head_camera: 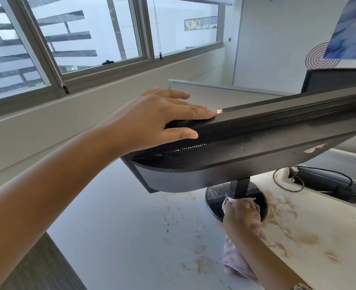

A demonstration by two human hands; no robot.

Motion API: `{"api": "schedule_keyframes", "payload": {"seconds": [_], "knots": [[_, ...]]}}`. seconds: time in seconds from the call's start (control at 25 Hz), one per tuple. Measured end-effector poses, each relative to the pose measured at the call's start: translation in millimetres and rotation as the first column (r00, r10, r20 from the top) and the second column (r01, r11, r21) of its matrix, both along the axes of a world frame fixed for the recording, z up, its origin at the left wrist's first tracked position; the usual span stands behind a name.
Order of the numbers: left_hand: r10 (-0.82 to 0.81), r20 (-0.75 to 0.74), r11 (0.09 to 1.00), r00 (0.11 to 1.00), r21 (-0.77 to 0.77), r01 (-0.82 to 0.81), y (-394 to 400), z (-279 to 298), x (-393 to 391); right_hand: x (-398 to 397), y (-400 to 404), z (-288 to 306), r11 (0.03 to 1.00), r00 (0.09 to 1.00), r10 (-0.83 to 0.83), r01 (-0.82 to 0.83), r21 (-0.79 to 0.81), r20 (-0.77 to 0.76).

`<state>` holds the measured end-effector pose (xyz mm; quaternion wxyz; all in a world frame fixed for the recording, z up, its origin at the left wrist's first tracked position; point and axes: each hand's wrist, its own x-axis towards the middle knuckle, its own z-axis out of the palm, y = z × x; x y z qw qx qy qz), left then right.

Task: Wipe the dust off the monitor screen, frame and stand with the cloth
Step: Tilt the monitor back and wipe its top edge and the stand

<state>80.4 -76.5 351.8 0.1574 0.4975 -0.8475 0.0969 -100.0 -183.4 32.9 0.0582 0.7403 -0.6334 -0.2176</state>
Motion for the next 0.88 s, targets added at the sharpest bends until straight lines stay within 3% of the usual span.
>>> {"api": "schedule_keyframes", "payload": {"seconds": [0.4,0.68,0.88], "knots": [[0.023,0.021,1.0,1.0,0.002,-0.023,4,1,0,-61,-5,-5,0.99,0.965,0.139,-0.127,-0.066,0.222],[0.028,0.019,1.0,0.999,0.012,-0.028,3,3,-3,-75,-4,-6,0.994,0.97,0.103,-0.094,-0.051,0.219],[0.036,0.029,0.999,0.999,-0.003,-0.036,3,0,-1,-66,6,-12,0.998,0.983,-0.017,0.027,-0.052,0.184]]}}
